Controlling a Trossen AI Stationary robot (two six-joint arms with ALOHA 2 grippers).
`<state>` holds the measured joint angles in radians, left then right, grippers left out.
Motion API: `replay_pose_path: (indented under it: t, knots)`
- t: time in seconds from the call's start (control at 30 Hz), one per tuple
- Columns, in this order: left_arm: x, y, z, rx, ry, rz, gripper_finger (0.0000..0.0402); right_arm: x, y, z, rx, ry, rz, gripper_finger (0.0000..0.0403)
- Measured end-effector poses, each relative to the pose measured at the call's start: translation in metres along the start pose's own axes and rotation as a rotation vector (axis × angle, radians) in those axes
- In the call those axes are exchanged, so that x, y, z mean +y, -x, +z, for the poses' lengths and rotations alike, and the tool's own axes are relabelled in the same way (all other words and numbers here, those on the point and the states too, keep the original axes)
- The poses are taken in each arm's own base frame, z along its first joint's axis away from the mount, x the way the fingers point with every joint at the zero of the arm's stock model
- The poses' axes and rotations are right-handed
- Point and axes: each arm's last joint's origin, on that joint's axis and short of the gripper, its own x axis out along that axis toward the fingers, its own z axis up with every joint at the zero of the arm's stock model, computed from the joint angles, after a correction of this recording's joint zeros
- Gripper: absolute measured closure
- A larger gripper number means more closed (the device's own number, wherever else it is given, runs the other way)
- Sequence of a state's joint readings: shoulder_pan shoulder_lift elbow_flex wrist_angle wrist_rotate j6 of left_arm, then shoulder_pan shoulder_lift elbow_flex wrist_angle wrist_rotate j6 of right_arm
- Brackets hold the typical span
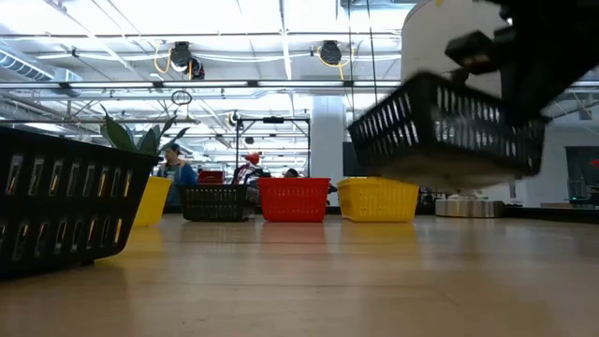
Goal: Stack baskets by color
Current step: Stack the middle right black bin on the top left black bin
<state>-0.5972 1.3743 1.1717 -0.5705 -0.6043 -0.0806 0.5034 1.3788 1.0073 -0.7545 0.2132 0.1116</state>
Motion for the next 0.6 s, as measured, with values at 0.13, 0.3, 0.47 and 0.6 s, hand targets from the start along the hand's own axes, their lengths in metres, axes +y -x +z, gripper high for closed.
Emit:
replay_pose_path:
  t: [0.13, 0.3, 0.47, 0.6]
  knots:
    - [0.002, -0.001, 0.000, 0.003, -0.031, 0.005, 0.0273, -0.003, 0.018, 0.014, -0.037, 0.002, -0.024, 0.0399]
    - [0.006, -0.004, 0.000, 0.009, -0.040, 0.017, 0.0273, -0.008, 0.043, 0.030, -0.077, 0.033, -0.062, 0.0399]
    - [0.010, -0.006, 0.002, -0.002, -0.028, 0.028, 0.0273, -0.016, 0.065, 0.043, -0.132, 0.071, -0.114, 0.0400]
    - [0.010, -0.006, 0.007, -0.041, -0.061, 0.027, 0.0272, -0.024, 0.074, 0.049, -0.154, 0.127, -0.183, 0.0400]
